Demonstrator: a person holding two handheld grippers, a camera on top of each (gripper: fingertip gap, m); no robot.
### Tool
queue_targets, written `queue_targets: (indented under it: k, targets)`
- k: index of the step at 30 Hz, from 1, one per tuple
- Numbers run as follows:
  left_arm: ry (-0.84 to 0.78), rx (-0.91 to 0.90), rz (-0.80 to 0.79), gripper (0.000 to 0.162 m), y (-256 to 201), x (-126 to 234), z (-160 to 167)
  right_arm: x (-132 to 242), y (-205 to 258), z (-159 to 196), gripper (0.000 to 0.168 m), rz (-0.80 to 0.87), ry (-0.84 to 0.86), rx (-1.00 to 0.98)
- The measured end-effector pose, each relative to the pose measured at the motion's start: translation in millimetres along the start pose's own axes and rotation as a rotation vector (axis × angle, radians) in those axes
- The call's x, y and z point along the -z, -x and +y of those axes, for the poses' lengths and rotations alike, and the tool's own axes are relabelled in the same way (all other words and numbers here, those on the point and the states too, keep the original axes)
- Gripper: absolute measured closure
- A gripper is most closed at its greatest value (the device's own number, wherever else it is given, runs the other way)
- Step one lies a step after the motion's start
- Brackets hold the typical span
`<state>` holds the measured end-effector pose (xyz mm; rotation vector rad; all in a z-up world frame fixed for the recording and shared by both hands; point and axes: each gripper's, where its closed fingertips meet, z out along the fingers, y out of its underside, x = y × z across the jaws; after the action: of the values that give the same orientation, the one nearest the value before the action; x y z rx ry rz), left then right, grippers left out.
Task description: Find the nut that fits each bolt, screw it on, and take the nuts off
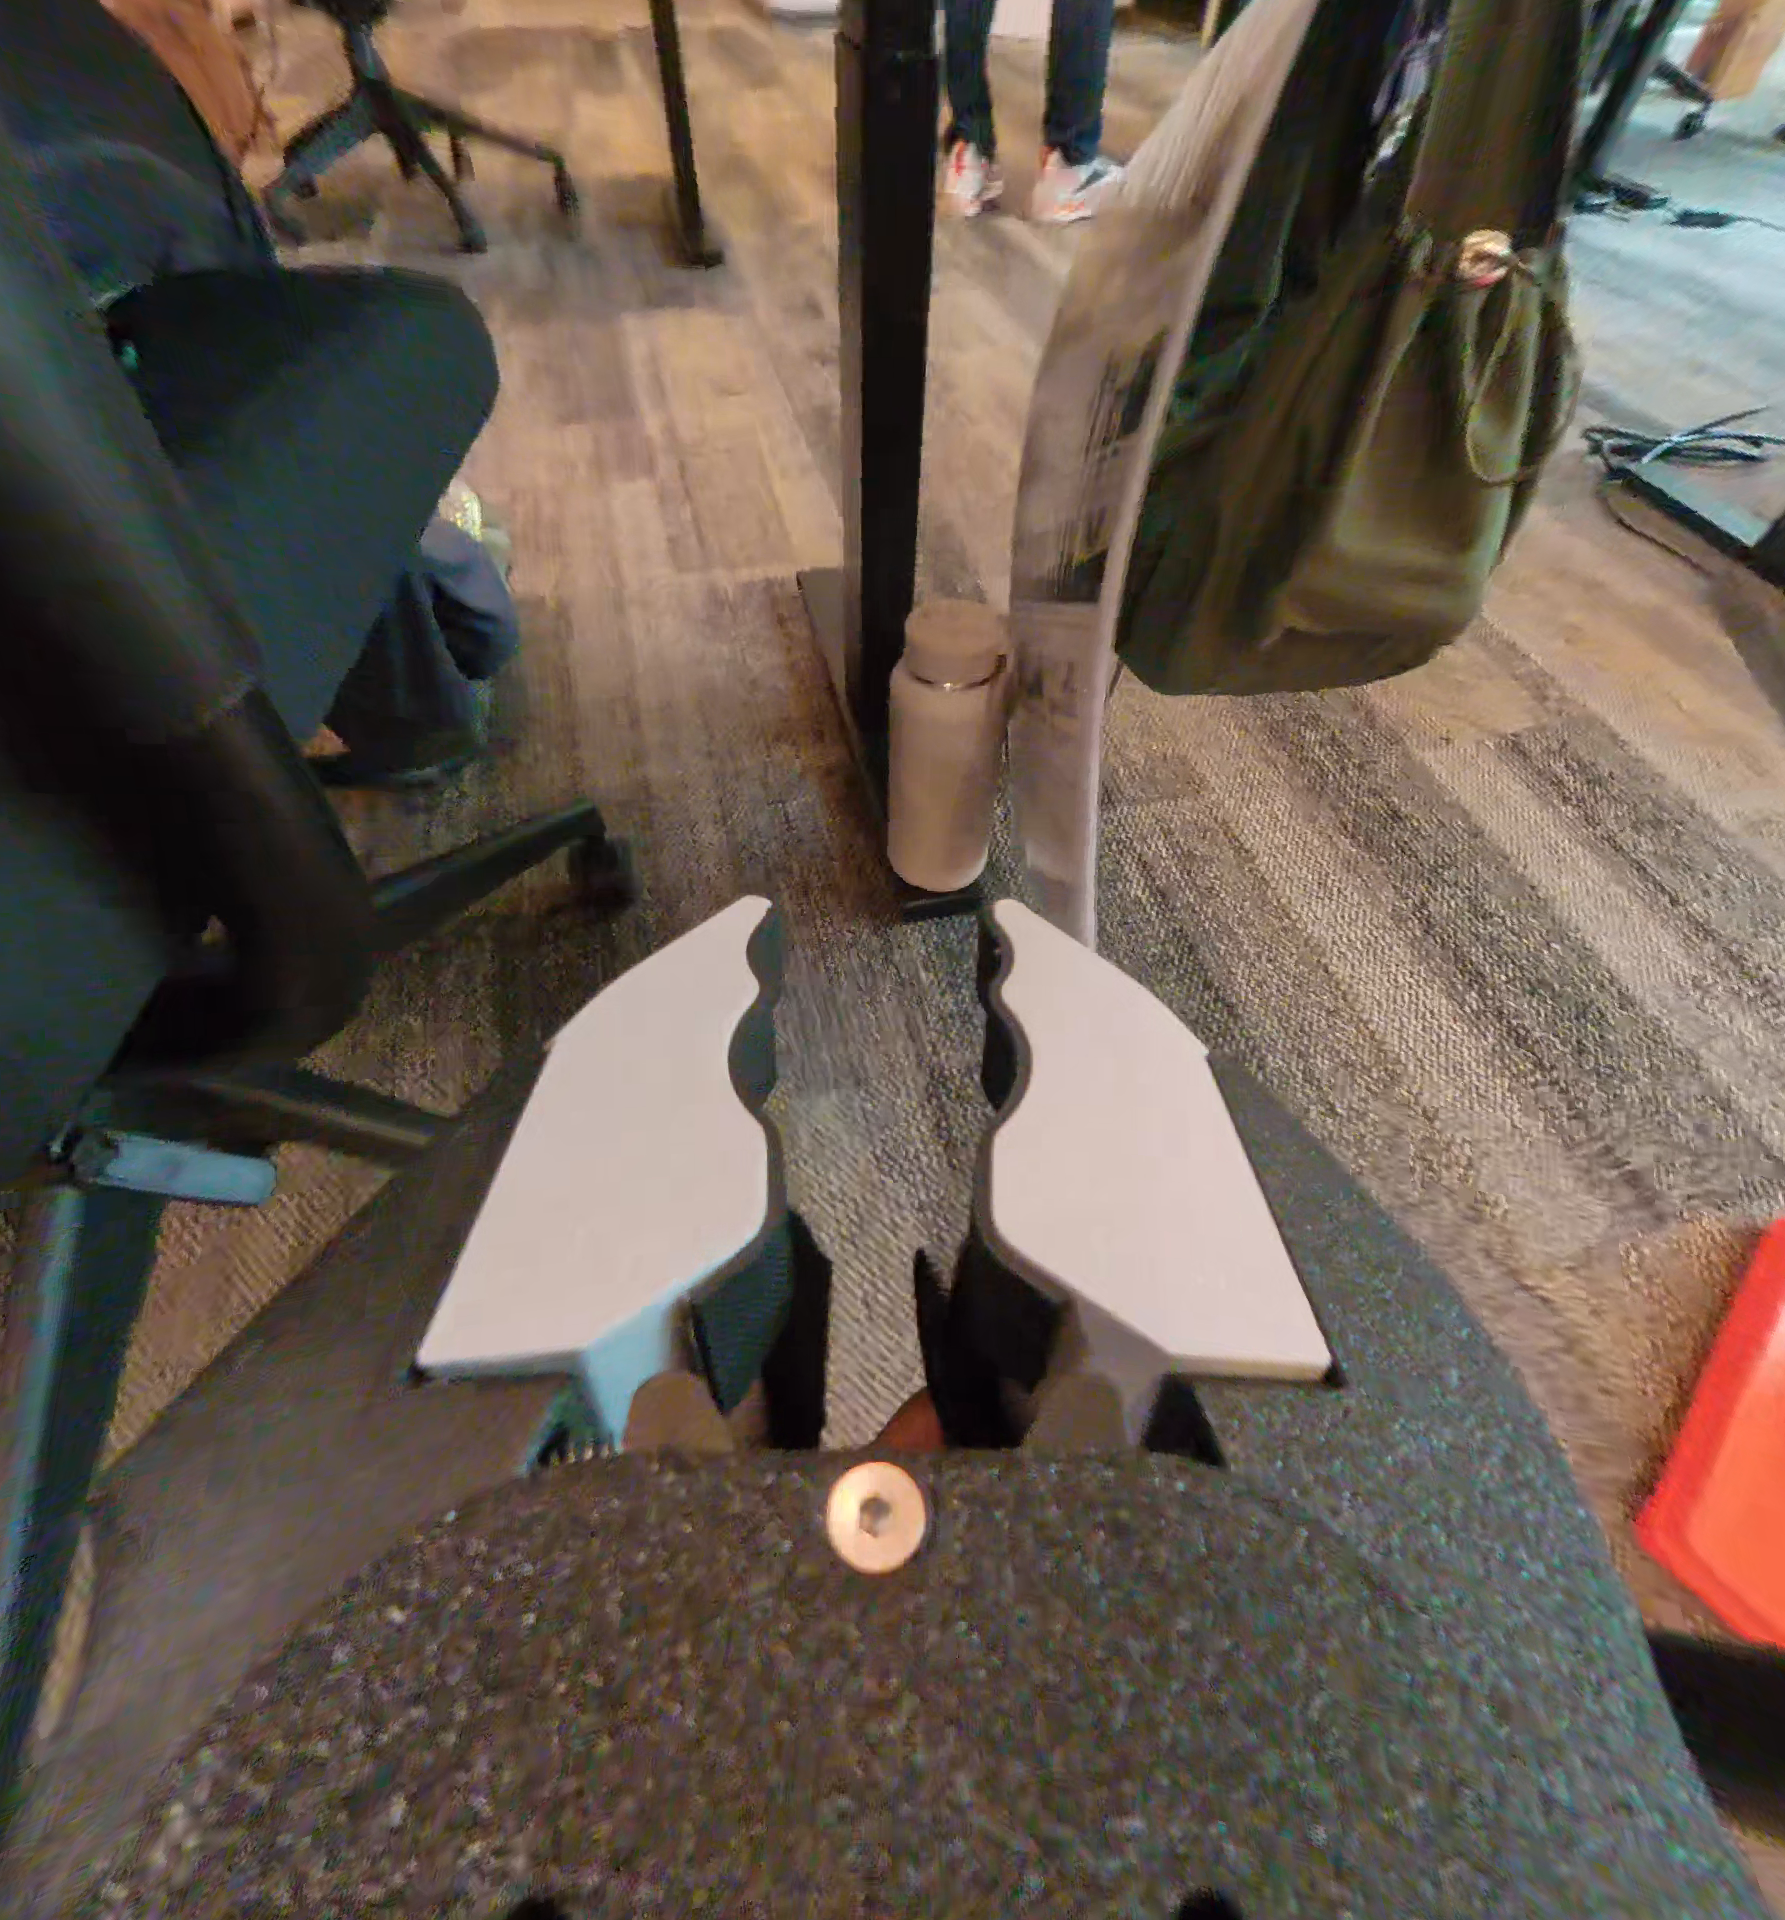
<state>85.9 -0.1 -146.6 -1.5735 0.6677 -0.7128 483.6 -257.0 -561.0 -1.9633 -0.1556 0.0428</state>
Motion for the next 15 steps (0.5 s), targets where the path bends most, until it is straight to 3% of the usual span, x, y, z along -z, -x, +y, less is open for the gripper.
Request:
queue_targets:
  k: [3, 9, 15]
  targets:
    - [-0.007, -0.04, -0.003, 0.152, -2.1, 3.2, -3.2, -5.8, 0.7, 5.5, 0.13, -0.035, 0.074, 0.127]
    - [-0.034, -0.039, -0.019, 0.152, 3.0, 16.4, -1.9, -6.7, 2.4, 20.8, 0.133, -0.038, 0.091, 0.035]
    - [-0.079, -0.03, -0.055, 0.152, 14.2, 34.1, -5.1, -34.9, 10.9, -6.6, 0.137, -0.076, 0.035, 0.072]
